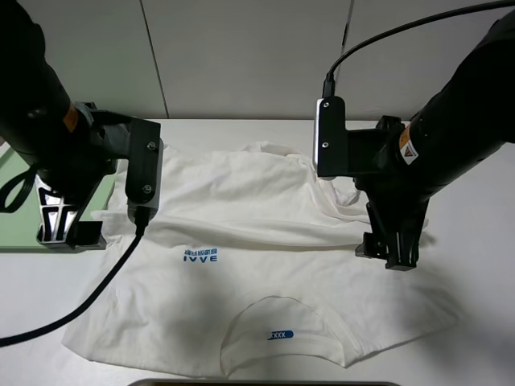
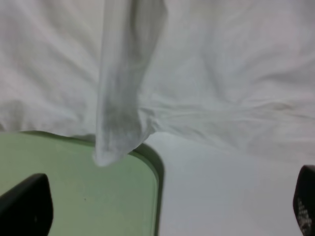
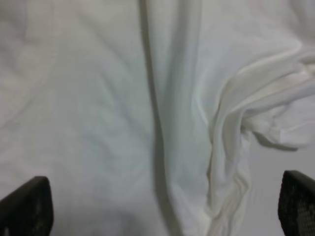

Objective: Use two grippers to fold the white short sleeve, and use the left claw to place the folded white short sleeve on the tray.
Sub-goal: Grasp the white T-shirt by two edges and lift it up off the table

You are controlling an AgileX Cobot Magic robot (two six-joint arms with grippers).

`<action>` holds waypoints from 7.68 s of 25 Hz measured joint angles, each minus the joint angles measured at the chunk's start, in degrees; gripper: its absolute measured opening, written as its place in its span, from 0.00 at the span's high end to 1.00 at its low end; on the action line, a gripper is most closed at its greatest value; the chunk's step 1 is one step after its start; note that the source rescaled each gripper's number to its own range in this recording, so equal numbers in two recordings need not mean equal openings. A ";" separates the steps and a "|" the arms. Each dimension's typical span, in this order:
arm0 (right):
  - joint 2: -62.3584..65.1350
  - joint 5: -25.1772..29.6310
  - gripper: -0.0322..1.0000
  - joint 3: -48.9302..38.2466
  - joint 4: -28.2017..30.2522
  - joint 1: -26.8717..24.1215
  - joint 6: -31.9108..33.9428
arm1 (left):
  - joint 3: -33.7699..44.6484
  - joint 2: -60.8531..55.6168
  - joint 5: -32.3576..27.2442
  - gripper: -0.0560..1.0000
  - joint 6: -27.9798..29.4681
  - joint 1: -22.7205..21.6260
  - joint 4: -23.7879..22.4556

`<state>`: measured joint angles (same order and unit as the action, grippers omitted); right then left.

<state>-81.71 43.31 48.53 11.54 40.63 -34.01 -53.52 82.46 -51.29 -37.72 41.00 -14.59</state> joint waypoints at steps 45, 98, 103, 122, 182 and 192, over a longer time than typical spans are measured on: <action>-21.69 -19.21 0.00 -3.27 1.29 -9.18 -0.11 | -0.04 16.93 20.36 0.03 -10.45 -11.05 0.36; -24.75 -25.64 0.49 -3.22 -5.35 -14.13 -6.96 | 1.18 27.95 25.54 0.64 -15.78 -14.33 -0.48; -25.14 -26.34 0.60 -3.22 -5.35 -14.13 -6.96 | 1.18 27.95 25.54 0.66 -15.83 -14.33 -0.48; -21.89 -25.99 0.97 -3.22 -6.69 -14.13 -6.96 | 1.18 23.73 25.04 0.94 -15.77 -14.39 -0.29; 21.50 19.83 0.97 32.96 1.11 -13.48 -5.22 | -32.46 -16.56 -6.58 0.94 -15.82 -13.90 3.27; 30.03 23.54 0.97 32.96 -3.89 -13.31 -4.98 | -32.62 -27.31 -14.88 0.95 -15.28 -13.64 6.96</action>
<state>-51.68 66.85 81.49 7.65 27.32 -38.99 -86.15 55.15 -66.16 -53.00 27.36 -7.63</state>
